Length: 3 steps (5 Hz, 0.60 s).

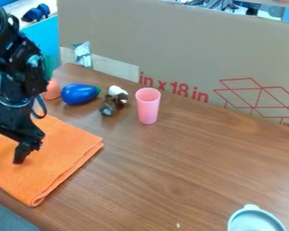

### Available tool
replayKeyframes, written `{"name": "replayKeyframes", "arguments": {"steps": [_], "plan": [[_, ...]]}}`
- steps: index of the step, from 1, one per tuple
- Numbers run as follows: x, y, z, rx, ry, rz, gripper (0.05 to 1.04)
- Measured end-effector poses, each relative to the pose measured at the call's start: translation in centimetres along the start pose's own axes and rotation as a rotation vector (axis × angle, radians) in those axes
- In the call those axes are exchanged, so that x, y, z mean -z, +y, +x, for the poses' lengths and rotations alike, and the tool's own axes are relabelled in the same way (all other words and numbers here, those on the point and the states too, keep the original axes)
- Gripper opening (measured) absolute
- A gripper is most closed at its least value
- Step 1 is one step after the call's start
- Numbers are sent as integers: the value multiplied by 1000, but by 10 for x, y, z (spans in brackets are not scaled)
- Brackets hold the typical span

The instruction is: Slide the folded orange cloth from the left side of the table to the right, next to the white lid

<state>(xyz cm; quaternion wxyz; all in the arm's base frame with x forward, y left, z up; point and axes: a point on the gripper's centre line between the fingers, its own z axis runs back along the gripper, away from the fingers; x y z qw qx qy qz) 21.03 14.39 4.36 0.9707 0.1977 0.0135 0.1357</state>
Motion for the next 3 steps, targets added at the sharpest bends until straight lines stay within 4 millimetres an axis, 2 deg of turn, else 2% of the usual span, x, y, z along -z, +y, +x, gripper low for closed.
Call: {"name": "replayKeyframes", "arguments": {"steps": [2,3], "plan": [[8,-15,0,59,11,-81,1001],[0,-41,-12,79,36,-197,1001]]}}
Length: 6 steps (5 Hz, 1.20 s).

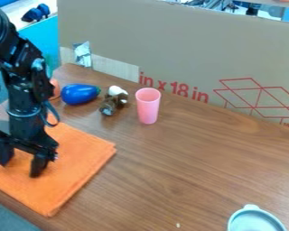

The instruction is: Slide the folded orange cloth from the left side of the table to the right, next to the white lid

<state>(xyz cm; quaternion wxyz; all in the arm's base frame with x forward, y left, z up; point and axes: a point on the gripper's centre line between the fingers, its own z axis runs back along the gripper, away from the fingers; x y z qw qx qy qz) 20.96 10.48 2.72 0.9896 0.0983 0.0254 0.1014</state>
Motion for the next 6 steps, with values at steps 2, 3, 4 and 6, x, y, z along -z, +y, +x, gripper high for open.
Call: {"name": "replayKeyframes", "arguments": {"steps": [2,3,4,6], "plan": [[-1,-86,-13,151,63,-117,1001],[-4,-127,-16,215,62,-177,1001],[-7,-147,-16,211,39,-225,1001],[-12,-161,-21,133,-21,-269,1001]]}}
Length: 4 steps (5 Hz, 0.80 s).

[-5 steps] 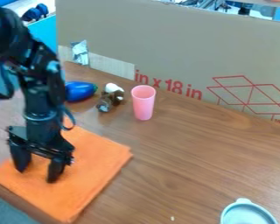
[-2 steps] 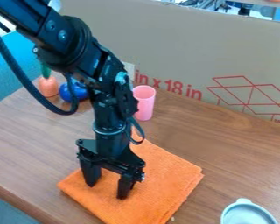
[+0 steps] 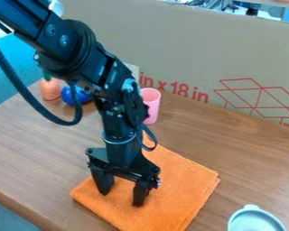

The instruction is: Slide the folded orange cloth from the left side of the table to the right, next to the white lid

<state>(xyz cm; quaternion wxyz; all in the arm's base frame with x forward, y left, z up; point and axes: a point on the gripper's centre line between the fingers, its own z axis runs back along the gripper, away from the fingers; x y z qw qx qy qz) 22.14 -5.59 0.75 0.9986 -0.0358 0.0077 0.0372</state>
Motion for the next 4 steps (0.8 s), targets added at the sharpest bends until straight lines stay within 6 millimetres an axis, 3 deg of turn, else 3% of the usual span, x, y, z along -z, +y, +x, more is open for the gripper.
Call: {"name": "replayKeyframes", "arguments": {"steps": [1,3,4], "plan": [[-12,7,-32,-140,-40,55,1001],[-53,21,-36,-196,-176,98,1001],[-59,29,-33,-186,-159,105,1001]]}}
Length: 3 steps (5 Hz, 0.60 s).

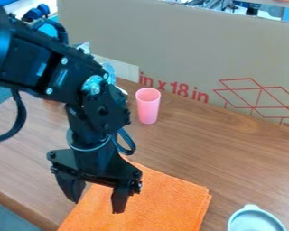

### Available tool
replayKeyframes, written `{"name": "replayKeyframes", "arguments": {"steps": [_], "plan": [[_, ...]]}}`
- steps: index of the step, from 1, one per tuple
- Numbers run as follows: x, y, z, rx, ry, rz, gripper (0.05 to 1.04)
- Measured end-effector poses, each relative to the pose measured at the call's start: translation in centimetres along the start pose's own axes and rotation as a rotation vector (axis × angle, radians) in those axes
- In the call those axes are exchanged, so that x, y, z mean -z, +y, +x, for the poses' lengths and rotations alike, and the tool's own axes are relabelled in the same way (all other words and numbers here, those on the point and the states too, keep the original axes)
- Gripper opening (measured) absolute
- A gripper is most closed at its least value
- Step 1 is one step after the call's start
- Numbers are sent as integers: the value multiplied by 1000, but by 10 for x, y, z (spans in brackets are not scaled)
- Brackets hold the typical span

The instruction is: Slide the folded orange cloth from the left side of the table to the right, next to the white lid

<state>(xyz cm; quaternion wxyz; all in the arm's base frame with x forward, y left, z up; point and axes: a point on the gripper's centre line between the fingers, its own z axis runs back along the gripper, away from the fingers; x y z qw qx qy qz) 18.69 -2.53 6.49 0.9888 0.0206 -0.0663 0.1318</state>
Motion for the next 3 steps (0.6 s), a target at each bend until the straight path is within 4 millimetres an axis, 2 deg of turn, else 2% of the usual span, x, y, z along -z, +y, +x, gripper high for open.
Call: {"name": "replayKeyframes", "arguments": {"steps": [2,3], "plan": [[-8,41,19,136,186,23,1001],[-18,58,38,152,147,23,1001]]}}
